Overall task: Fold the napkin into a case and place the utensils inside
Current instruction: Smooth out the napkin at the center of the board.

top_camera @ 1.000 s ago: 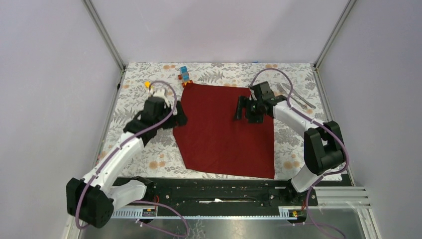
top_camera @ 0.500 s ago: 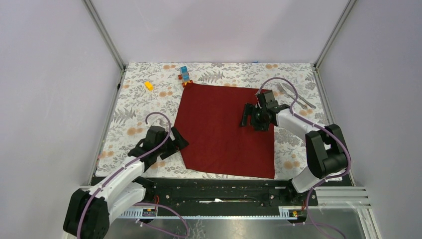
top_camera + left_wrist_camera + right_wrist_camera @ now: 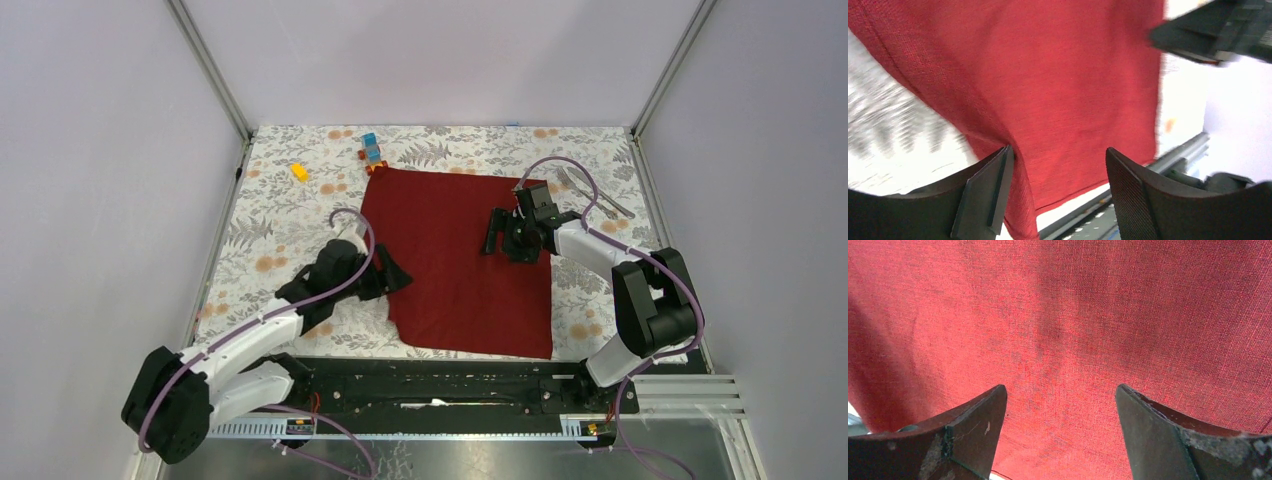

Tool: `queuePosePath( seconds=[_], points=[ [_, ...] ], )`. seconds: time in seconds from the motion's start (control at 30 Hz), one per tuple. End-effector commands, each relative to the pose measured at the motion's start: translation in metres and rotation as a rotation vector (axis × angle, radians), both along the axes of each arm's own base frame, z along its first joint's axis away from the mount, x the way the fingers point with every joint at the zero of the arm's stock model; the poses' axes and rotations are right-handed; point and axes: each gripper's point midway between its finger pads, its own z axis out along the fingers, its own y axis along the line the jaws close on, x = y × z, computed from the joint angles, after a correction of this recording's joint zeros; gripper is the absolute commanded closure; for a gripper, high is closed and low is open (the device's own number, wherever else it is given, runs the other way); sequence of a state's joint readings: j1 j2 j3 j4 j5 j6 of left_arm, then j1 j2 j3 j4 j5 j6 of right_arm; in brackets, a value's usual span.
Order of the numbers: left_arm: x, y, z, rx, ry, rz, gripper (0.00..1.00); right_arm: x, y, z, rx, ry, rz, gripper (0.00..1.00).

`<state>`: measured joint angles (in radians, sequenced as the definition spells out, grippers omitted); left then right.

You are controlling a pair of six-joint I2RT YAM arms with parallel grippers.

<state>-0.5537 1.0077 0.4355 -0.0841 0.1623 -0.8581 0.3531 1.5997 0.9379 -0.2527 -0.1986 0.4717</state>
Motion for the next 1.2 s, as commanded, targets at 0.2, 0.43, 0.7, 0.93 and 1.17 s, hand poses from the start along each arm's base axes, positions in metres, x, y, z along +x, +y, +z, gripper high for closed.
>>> queuePosePath(
  seconds=[0.2, 0.43, 0.7, 0.93, 1.17],
  points=[
    [0.013, -0.058, 0.185, -0.050, -0.451, -0.078, 0.18, 0.005, -0.002, 0.003, -0.010, -0.030, 0.001, 0.14],
    [-0.005, 0.016, 0.095, 0.217, -0.207, 0.110, 0.08, -0.005, 0.006, 0.007, -0.018, -0.044, 0.091, 0.15],
    [-0.021, 0.007, 0.025, 0.156, -0.041, -0.037, 0.43, -0.016, 0.009, 0.002, -0.022, -0.026, 0.108, 0.17],
    [-0.014, 0.009, -0.027, 0.245, 0.030, -0.080, 0.38, -0.017, 0.009, 0.009, -0.015, -0.047, 0.113, 0.18],
    [-0.007, -0.003, -0.047, 0.235, 0.033, -0.142, 0.46, -0.017, 0.008, 0.007, -0.017, -0.044, 0.113, 0.18]
  ],
)
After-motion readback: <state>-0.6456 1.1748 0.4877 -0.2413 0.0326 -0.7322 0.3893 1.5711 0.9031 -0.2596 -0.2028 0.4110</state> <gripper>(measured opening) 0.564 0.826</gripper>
